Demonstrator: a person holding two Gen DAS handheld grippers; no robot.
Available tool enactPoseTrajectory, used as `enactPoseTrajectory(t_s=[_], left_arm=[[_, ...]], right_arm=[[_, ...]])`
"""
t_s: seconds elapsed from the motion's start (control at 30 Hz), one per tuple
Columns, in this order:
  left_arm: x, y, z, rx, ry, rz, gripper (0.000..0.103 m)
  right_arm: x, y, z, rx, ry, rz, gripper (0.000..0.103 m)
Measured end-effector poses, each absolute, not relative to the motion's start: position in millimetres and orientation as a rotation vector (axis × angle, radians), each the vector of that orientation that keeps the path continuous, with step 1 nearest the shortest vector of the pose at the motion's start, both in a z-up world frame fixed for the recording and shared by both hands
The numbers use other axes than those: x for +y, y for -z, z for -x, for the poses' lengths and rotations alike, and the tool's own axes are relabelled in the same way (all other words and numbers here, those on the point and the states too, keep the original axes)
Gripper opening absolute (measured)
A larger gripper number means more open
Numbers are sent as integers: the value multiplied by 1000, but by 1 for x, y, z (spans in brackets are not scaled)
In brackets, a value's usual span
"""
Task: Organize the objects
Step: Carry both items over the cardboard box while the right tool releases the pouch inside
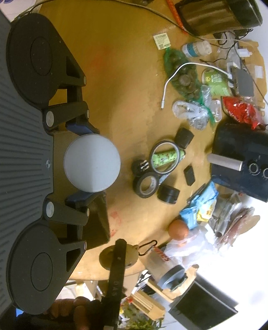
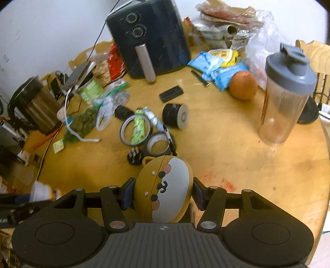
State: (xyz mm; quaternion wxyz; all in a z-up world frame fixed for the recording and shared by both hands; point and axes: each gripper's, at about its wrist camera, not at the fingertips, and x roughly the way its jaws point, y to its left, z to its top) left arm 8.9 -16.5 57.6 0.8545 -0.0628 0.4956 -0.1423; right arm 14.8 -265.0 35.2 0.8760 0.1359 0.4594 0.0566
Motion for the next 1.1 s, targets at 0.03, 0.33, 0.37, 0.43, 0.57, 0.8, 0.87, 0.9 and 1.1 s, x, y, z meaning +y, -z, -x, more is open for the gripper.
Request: enactPoseTrajectory(t_s=[0.03,0.33,0.37,0.43,0.57,0.8,0.87,0.9,1.1], left_arm=[[-17,-55,-8,1047,304,130,53],[-23,-34,-8,1098,347,100,53],[-23,-32,-7,1102,350,96,53],[-25,-28,-7,1111,353,89,53],[-27,-19,-7,1125,349,79,53],[-30,-7,-14,1140,311,45,53],[-30,-4,-16,1142,303,39,53],[-30,-4,-17,1142,304,38,53],[-36,-1,-21,1126,289,-2,53]], right_arm=[[-263,-34,-11,965,-127,-283,60],[-238,-17,17,1058,-249,-240,60],[-235,-14,19,1076,-265,-231,60],[-228,-8,21,1109,-290,-206,60],[-219,7,21,1167,-275,-158,60],[-216,25,4,1191,-180,-150,60],[-213,28,1,1184,-159,-136,60],[-212,29,-2,1181,-152,-125,60],[-201,35,-7,1168,-120,-1,60]])
